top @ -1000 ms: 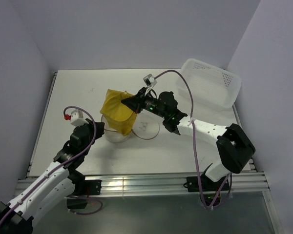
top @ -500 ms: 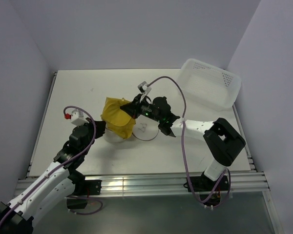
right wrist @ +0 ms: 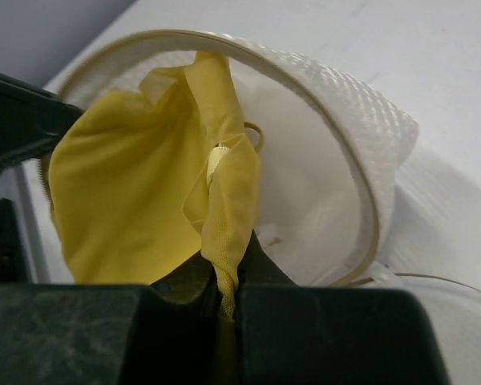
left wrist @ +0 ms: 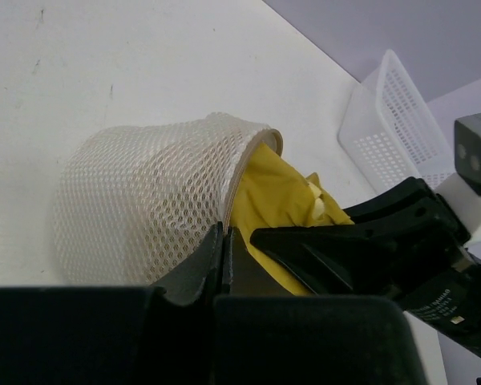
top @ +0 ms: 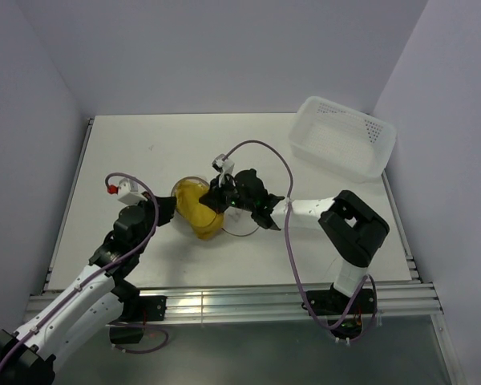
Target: Place the bra in the laundry bag and zip it closed
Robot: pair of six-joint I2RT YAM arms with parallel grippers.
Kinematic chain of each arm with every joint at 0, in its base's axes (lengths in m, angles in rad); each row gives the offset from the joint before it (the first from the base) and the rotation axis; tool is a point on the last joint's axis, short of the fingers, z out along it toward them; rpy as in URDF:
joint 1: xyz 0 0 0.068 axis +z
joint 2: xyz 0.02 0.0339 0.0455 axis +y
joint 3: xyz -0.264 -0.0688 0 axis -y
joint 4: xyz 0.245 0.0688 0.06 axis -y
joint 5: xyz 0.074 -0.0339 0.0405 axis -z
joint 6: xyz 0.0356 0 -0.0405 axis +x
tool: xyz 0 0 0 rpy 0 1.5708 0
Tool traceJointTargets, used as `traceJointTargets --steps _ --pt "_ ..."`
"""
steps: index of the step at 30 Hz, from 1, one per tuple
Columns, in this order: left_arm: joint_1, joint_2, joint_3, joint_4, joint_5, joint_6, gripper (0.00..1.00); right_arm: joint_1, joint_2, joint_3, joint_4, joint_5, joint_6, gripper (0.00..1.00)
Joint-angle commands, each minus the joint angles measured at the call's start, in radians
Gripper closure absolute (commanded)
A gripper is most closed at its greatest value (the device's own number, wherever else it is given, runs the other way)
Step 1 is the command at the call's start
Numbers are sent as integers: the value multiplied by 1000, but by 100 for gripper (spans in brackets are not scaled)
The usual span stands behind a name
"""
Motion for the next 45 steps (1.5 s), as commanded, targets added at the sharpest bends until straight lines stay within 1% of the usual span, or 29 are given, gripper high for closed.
traceJointTargets --steps 1,3,4,7,9,10,11,13,15,17,19,20,21,22,24,25,26,29,31,32,35,36,39,41,45 --pt "4 -34 24 47 5 6 100 5 -55 26 -89 122 -87 100" --pt "2 -40 22 41 -1 9 100 5 -78 39 -132 157 -145 100" --pt "4 -39 24 45 5 12 100 5 -92 63 -184 162 -174 100" --pt "4 -5 36 74 45 17 100 11 -89 135 -282 124 -198 100" --pt "4 38 50 114 74 26 100 21 -45 219 -370 84 -204 100" --pt "2 52 51 134 121 29 100 40 -26 244 -385 79 -207 100" --pt "2 79 51 172 138 38 100 50 8 284 -402 75 -199 100" --pt "2 99 48 196 175 46 100 75 38 318 -415 43 -182 100" --pt "2 95 30 240 198 58 100 90 71 345 -418 32 -158 100" --pt "0 80 8 260 235 60 100 95 85 350 -399 26 -75 100" --pt "0 72 -7 281 261 48 100 95 91 329 -334 93 29 100" --pt "0 61 -28 288 281 31 100 95 95 326 -318 111 55 100" --pt "0 55 -42 294 286 18 100 95 115 330 -312 137 80 100" --pt "0 46 -56 311 286 9 100 95 127 336 -315 210 147 100" --pt "0 14 -105 341 324 -12 100 94 161 348 -324 262 218 100" --pt "0 1 -125 390 335 -17 100 94 169 349 -326 278 288 100" --pt "0 -18 -160 409 338 -25 100 94 177 336 -320 300 320 100" --pt "0 -58 -194 421 300 -2 100 101 160 289 -264 286 403 100" --pt "0 -78 -187 372 245 17 100 101 126 252 -237 286 405 100" --pt "0 -100 -180 322 225 29 100 101 74 211 -223 286 396 100" --pt "0 -127 -183 273 166 46 100 100 -7 157 -177 227 341 100" --pt "2 -126 -182 272 166 50 100 100 -12 154 -160 146 313 100" --pt "2 -106 -173 306 206 55 100 107 9 169 -171 15 309 100" --pt "0 -83 -164 332 247 76 100 124 58 198 -212 13 302 100" --pt "2 -69 -168 395 277 116 100 129 111 260 -309 81 286 100"
